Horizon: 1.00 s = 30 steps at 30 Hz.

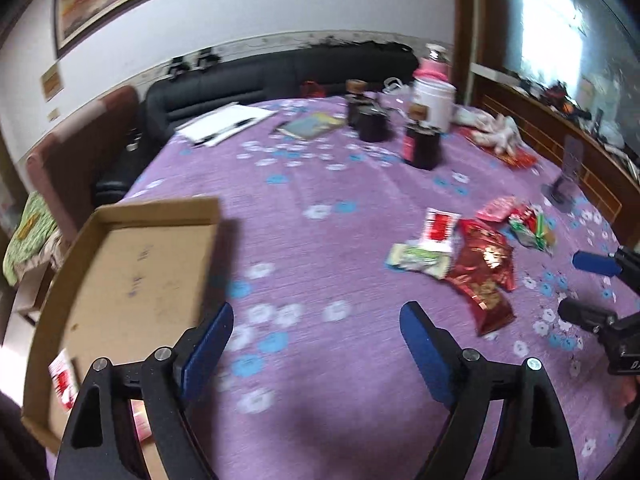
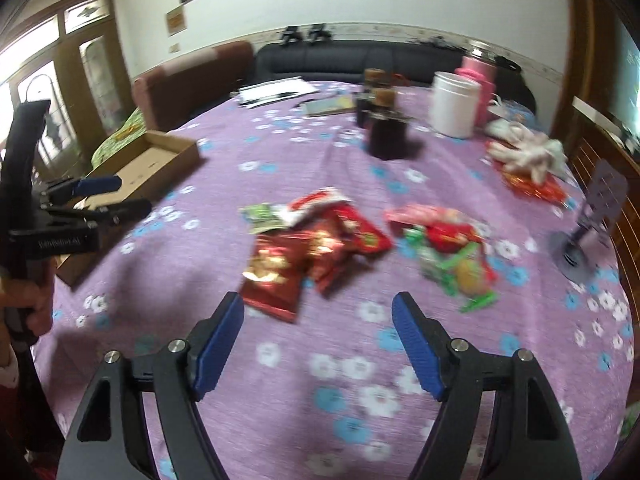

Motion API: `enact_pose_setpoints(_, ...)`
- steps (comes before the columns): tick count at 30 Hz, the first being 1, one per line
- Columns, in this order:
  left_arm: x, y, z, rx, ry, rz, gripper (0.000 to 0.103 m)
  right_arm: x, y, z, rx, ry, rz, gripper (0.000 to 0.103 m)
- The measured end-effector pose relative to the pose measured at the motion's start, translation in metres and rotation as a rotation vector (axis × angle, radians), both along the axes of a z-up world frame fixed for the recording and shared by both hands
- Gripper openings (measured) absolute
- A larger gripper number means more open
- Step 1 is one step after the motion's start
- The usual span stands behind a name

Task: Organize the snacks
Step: 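Grasp the green-wrapped candy with the left tool while the right tool grasps the red foil pack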

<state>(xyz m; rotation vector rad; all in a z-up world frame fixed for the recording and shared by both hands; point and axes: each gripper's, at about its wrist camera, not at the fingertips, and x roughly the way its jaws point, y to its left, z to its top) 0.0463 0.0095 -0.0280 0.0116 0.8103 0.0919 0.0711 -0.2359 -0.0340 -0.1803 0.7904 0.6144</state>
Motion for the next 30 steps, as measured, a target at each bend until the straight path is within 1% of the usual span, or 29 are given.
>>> enact_pose_setpoints(3,0.020,-0.022,-0.004,0.020,0.004,-0.060,0.088,0.004,-0.009,-0.003,0.018,0.012,-0.012,0.076)
enact_pose_setpoints(5,0.030,-0.029,-0.006,0.039,0.008,-0.080,0.088,0.005,-0.005,-0.005,0.028,0.023,0.003,0.076)
enact_pose_setpoints(9,0.048,-0.032,-0.007,0.049,0.023,-0.095,0.088,0.001,0.019,-0.012,0.045,0.041,0.055,0.074)
enact_pose_setpoints(10,0.051,-0.029,-0.006,0.046,0.024,-0.088,0.088,0.001,0.026,-0.015,0.045,0.043,0.065,0.070)
enact_pose_setpoints(11,0.051,-0.027,-0.007,0.042,0.023,-0.083,0.088,0.002,0.032,-0.017,0.043,0.048,0.074,0.062)
enact_pose_setpoints(13,0.052,-0.019,-0.008,0.033,0.024,-0.069,0.088,0.007,0.048,-0.026,0.038,0.078,0.091,0.051)
enact_pose_setpoints(17,0.050,-0.012,-0.011,0.045,0.029,-0.069,0.088,0.017,0.068,-0.040,0.002,0.107,0.091,0.051)
enact_pose_setpoints(19,0.051,-0.012,-0.014,0.046,0.039,-0.097,0.088,0.022,0.072,-0.046,-0.006,0.122,0.087,0.051)
enact_pose_setpoints(21,0.052,-0.016,-0.017,0.067,0.049,-0.119,0.088,0.027,0.077,-0.048,-0.015,0.124,0.076,0.051)
enact_pose_setpoints(23,0.054,-0.023,-0.019,0.097,0.054,-0.148,0.088,0.030,0.076,-0.048,-0.026,0.118,0.068,0.040)
enact_pose_setpoints(25,0.056,-0.030,-0.021,0.126,0.062,-0.177,0.088,0.032,0.070,-0.047,-0.010,0.122,0.059,0.040)
enact_pose_setpoints(26,0.058,-0.032,-0.021,0.133,0.061,-0.189,0.088,0.031,0.064,-0.045,0.001,0.118,0.056,0.036)
enact_pose_setpoints(27,0.060,-0.035,-0.021,0.134,0.064,-0.202,0.088,0.031,0.059,-0.041,0.010,0.113,0.050,0.033)
enact_pose_setpoints(28,0.062,-0.037,-0.021,0.127,0.073,-0.207,0.088,0.031,0.054,-0.038,0.021,0.110,0.047,0.027)
enact_pose_setpoints(30,0.068,-0.041,-0.022,0.108,0.086,-0.195,0.088,0.028,0.040,-0.029,0.037,0.092,0.034,0.027)
